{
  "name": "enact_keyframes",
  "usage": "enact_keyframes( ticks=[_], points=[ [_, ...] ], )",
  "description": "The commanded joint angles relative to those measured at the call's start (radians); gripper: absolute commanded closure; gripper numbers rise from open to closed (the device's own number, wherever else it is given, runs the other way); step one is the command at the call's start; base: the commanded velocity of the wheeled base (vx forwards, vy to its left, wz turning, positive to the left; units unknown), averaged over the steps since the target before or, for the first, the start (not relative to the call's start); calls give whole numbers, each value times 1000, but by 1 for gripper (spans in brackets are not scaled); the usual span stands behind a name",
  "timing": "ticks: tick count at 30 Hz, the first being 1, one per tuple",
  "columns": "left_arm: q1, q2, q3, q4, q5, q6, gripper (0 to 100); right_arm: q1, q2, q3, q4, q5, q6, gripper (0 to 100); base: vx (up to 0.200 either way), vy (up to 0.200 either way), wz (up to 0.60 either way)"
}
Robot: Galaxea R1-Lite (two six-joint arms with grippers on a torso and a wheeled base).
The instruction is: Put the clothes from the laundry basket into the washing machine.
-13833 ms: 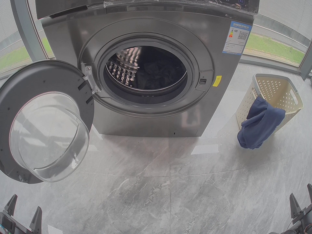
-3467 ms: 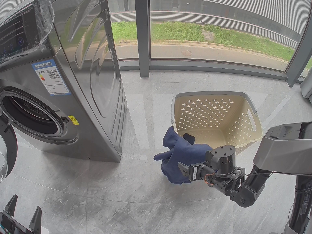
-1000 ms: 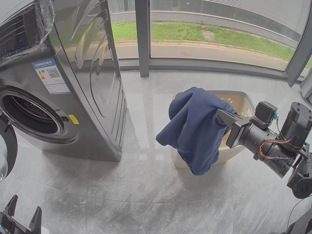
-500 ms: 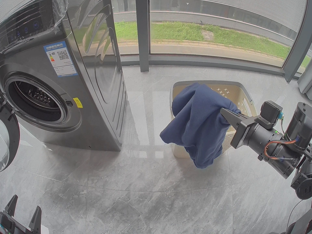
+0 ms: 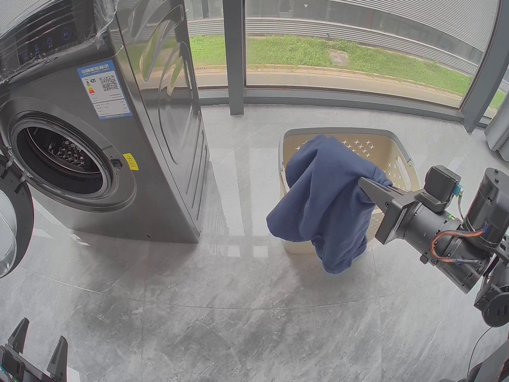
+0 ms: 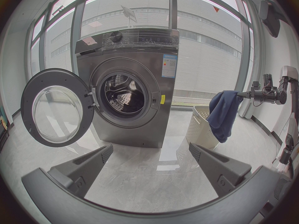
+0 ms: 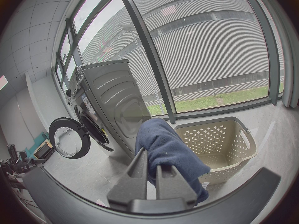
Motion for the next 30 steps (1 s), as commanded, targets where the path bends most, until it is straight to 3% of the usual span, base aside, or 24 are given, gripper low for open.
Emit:
enact_keyframes(
  ticks=[1, 30],
  points=[
    [0, -16, 16, 0, 1, 0, 0, 1, 0, 0, -2, 0, 0, 100, 0, 200, 0],
    [0, -16, 16, 0, 1, 0, 0, 12, 0, -9, -10, -3, 2, 100, 0, 193, 0]
  ],
)
